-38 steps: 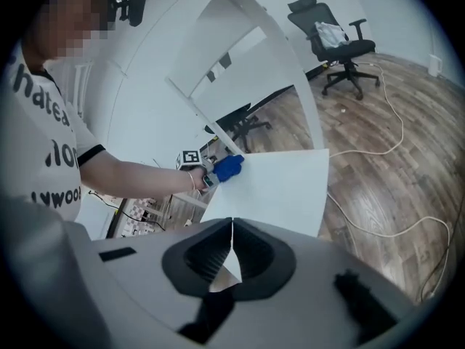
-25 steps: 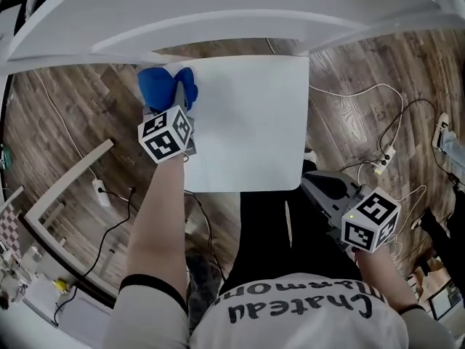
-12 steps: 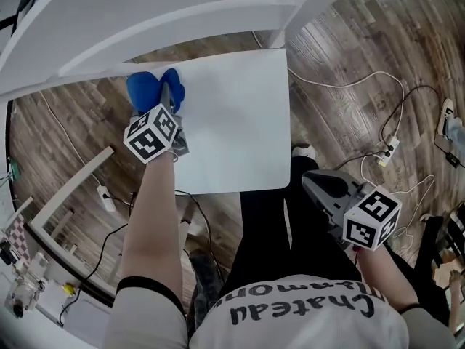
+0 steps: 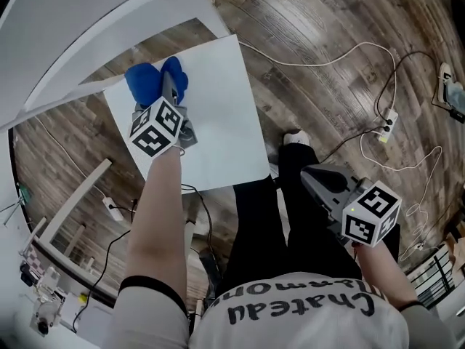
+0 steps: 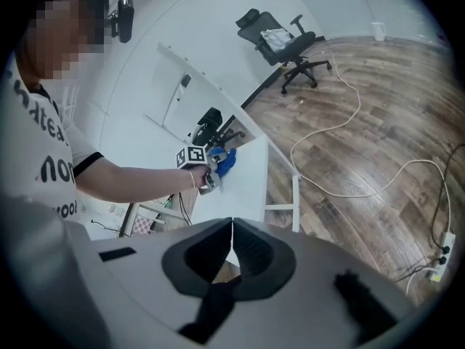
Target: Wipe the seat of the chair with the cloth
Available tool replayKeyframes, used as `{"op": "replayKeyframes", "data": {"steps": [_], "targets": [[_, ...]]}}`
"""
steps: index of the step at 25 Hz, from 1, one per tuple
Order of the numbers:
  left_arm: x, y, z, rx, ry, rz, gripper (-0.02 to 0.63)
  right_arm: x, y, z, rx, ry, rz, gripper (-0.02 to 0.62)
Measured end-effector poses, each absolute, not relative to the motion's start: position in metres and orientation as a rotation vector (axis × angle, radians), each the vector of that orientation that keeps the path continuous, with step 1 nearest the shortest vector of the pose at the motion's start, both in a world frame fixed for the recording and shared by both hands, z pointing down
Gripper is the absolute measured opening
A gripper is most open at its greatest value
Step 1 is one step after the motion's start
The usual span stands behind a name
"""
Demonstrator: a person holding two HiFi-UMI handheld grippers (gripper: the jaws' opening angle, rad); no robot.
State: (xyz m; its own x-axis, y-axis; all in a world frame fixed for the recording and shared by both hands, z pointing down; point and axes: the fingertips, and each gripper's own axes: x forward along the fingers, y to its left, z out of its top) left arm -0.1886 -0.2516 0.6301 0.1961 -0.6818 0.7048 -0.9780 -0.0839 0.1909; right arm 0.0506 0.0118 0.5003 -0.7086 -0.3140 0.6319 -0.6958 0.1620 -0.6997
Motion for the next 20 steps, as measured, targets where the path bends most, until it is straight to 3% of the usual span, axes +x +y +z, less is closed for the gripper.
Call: {"op": "replayKeyframes", "data": {"steps": [20], "targets": [[0.022,-0.211,0.609,2.115,-1.141,0.556,0.156,0.124,0.046,0.491,1.112,-2.072,1.575,0.017]]}}
